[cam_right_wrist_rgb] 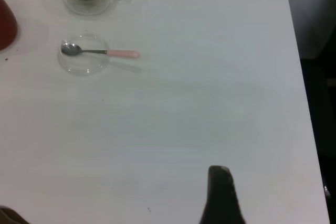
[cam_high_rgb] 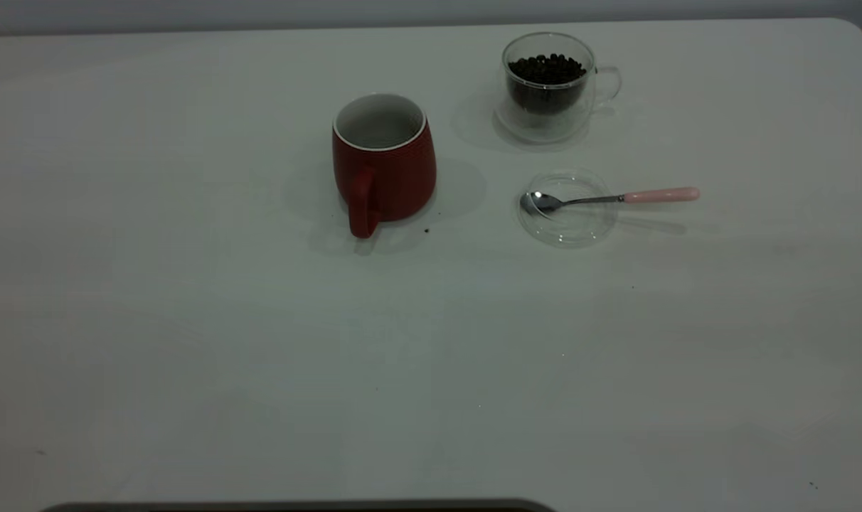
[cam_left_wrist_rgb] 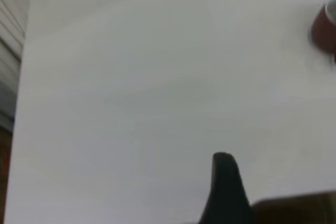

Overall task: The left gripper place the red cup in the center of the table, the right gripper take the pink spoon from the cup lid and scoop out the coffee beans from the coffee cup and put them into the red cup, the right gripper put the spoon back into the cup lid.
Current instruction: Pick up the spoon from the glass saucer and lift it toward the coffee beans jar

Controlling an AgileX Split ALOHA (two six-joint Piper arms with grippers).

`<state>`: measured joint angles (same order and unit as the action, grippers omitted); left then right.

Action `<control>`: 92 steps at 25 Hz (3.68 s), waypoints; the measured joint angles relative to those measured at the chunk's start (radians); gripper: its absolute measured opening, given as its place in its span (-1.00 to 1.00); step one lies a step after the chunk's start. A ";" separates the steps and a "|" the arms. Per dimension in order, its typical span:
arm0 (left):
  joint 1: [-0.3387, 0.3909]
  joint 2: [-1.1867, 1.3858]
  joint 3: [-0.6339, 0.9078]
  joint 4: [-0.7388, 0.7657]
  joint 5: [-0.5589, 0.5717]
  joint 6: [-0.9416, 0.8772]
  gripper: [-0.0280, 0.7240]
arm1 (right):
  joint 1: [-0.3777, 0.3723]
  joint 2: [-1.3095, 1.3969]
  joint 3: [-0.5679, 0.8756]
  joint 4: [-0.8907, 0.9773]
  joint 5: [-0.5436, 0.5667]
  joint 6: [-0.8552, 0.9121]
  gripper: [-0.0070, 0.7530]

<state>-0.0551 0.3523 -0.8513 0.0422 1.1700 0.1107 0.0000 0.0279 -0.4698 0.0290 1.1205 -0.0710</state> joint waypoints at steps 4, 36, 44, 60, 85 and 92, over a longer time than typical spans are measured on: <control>0.000 -0.080 0.133 -0.007 -0.003 -0.009 0.64 | 0.000 0.000 0.000 0.000 0.000 0.000 0.53; 0.000 -0.222 0.366 -0.050 -0.038 -0.085 0.64 | 0.000 0.000 0.000 0.000 0.000 0.000 0.53; 0.000 -0.345 0.366 -0.049 -0.038 -0.084 0.64 | 0.000 0.000 0.000 0.000 0.000 0.000 0.53; 0.000 -0.370 0.366 -0.049 -0.036 -0.085 0.64 | 0.000 0.000 0.000 0.000 0.000 0.000 0.53; 0.000 -0.370 0.366 -0.049 -0.036 -0.088 0.64 | 0.000 0.004 -0.011 0.006 -0.010 0.000 0.54; 0.000 -0.370 0.366 -0.049 -0.036 -0.088 0.64 | 0.000 0.312 -0.192 0.155 -0.071 -0.011 0.74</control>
<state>-0.0551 -0.0175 -0.4858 -0.0070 1.1339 0.0227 0.0000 0.3398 -0.6616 0.1836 1.0495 -0.0821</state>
